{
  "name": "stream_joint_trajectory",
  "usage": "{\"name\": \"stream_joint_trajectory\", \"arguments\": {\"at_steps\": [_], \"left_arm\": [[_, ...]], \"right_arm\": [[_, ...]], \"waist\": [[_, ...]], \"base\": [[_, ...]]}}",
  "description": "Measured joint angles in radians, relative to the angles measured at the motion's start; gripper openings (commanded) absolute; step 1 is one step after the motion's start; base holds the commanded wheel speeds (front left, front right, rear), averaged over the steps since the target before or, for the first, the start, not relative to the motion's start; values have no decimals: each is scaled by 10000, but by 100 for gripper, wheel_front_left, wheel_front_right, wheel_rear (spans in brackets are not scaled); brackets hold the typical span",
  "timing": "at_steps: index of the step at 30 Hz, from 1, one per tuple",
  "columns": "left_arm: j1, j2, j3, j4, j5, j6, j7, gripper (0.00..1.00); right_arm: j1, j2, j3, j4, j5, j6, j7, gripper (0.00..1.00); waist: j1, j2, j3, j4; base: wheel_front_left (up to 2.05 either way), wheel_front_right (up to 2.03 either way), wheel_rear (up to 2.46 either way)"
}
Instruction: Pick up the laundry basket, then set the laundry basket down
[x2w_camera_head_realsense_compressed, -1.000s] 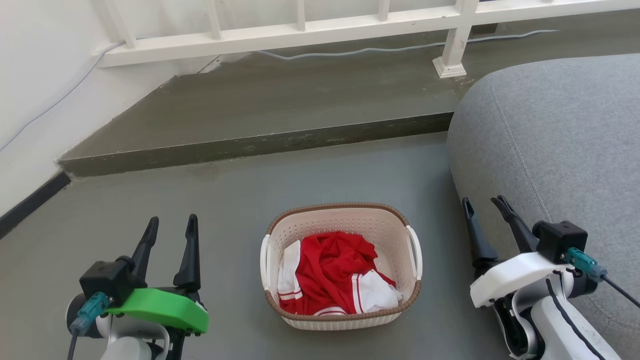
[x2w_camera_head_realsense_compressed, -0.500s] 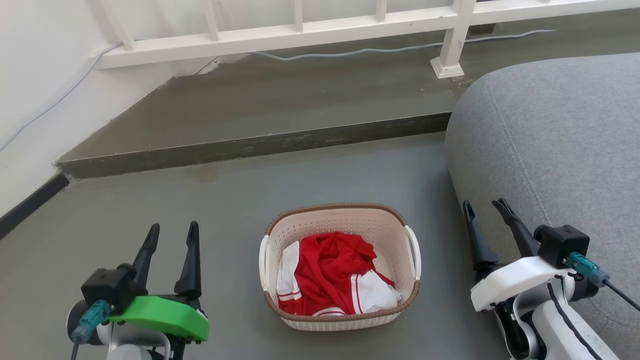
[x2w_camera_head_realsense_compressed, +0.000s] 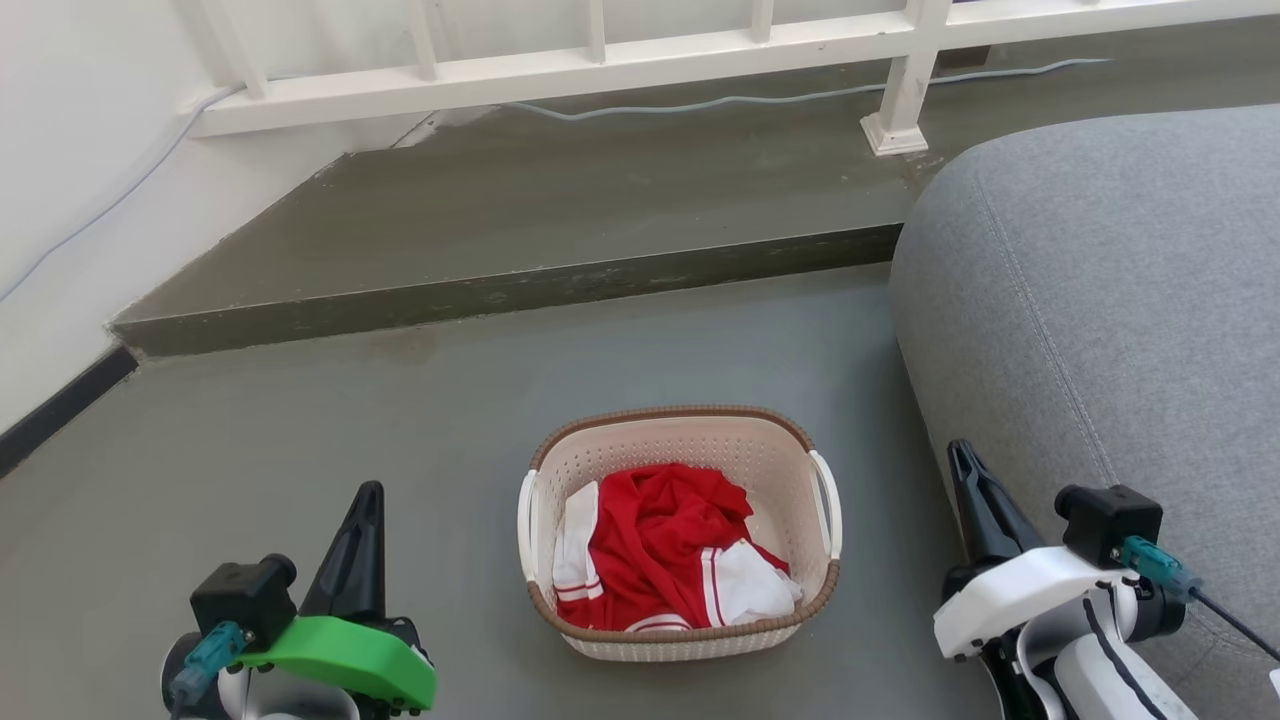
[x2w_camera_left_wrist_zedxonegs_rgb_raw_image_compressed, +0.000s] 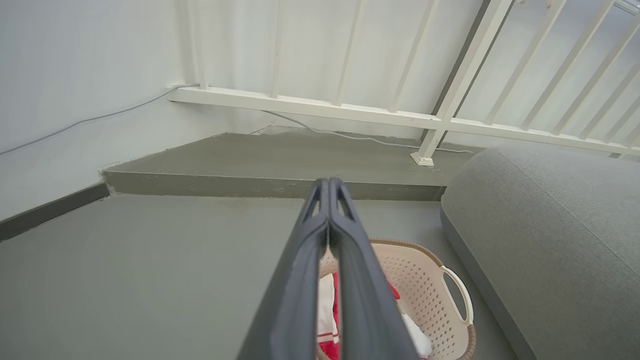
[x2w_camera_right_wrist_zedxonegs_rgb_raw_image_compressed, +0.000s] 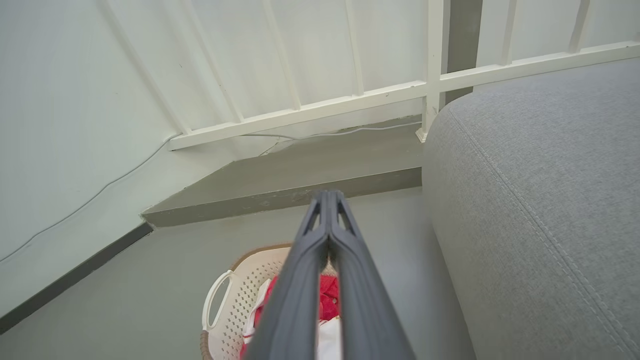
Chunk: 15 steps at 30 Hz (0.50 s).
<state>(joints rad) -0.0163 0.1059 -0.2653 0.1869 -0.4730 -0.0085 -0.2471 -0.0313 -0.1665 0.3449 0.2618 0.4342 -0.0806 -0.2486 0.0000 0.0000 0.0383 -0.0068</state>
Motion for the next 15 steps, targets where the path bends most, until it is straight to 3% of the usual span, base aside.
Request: {"name": "stream_joint_trajectory", "arguments": {"at_steps": [15], "left_arm": [[9,-50,382,17,-1772,-98,454,0]], "right_arm": [[18,140,-541,-56,1854,280,366,0]], "waist": [[0,0,-56,10]], "base": [[0,0,0]]}}
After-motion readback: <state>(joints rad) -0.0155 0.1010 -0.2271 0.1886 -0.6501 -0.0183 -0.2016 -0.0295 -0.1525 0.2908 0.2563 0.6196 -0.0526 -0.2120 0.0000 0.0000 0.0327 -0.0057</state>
